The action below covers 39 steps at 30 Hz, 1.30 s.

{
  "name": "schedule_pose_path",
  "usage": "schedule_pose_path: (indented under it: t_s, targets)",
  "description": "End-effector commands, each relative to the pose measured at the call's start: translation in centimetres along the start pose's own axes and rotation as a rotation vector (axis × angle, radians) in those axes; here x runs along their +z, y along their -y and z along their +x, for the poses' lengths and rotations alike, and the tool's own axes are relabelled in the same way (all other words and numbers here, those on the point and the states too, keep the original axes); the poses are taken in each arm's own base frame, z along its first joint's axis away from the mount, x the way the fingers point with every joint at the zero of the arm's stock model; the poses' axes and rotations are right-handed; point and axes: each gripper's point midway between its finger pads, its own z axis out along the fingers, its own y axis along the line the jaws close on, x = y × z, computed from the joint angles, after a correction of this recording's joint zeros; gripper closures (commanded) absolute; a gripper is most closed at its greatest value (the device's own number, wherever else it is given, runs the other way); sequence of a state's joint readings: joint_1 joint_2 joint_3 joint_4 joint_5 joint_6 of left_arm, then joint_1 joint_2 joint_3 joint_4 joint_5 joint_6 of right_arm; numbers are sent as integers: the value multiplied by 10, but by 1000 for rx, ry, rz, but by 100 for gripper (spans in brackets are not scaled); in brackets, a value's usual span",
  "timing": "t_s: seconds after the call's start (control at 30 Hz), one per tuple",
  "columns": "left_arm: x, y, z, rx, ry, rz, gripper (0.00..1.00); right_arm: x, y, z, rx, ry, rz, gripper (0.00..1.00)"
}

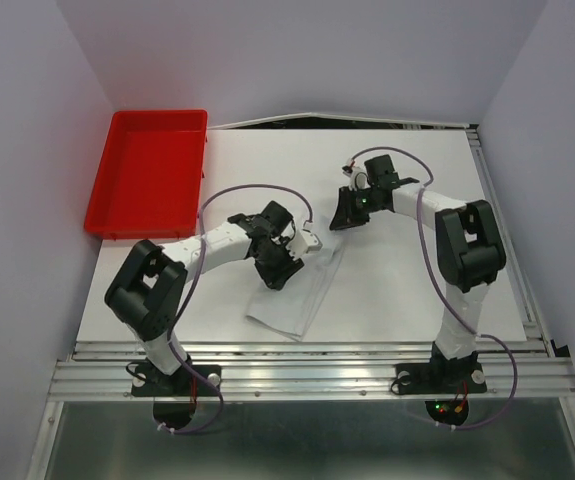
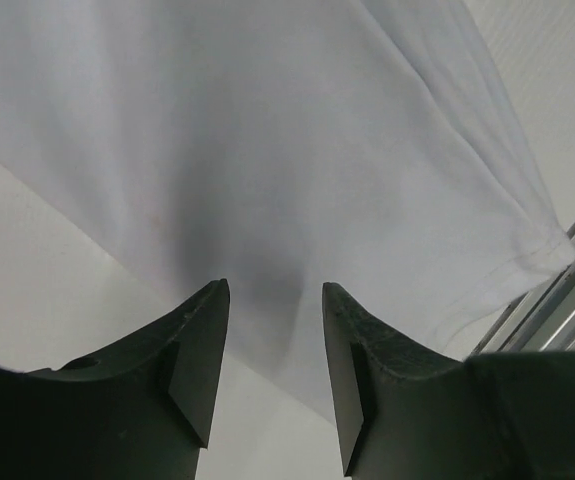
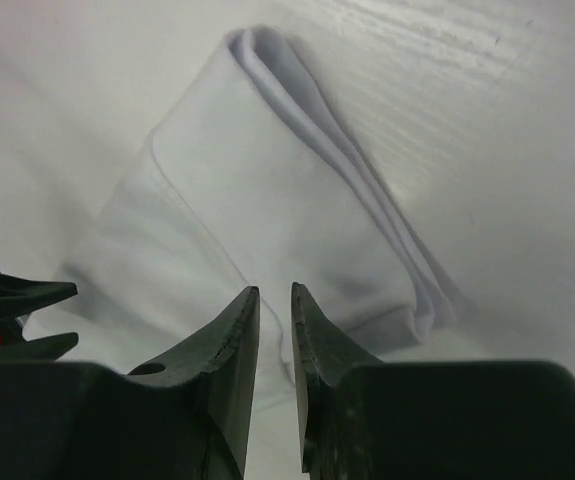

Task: Fold and stack the skirts
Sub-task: Fold the skirt

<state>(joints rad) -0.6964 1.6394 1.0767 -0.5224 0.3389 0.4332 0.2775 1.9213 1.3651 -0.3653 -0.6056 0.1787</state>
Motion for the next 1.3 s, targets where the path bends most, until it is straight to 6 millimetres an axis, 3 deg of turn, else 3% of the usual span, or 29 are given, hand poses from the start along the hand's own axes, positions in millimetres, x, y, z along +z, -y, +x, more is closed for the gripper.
schedule_pose_path:
  t_s: [0.0,0.1,0.2,0.3,0.37,0.5,0.6,0.7,0.83,0.97,1.1,1.27]
  targets:
    - [15,-13,2,33,-29,-23,49,29,4,33,39,-127,-60,75]
    - [29,-26,-3,6,-50,-54,54,41,19,52,55,-185,-41,78]
    - [38,-49,-13,-21,-25,-143,55,48,39,59,39,-197,34,79]
    - [30,-78,-25,-59,-9,-218,55,52,56,53,26,-186,115,81]
    - [6,-81,-37,-45,36,-232,53,51,63,49,18,-175,163,82]
    - [-39,-58,-47,-4,88,-225,49,42,69,46,-1,-159,224,83]
    - [-59,-27,-44,31,104,-200,48,34,71,43,11,-138,268,83]
    - [-63,-5,-26,51,70,-181,48,22,65,29,10,-85,293,84]
    - [-44,23,4,49,-9,-136,47,3,62,19,4,-29,348,88]
    - [-26,42,8,82,-47,-123,47,-1,68,36,2,-55,397,90]
    - [-10,47,8,78,-87,-111,48,5,70,52,16,-87,373,91]
    - [4,55,13,96,-126,-92,52,7,77,56,16,-100,397,91]
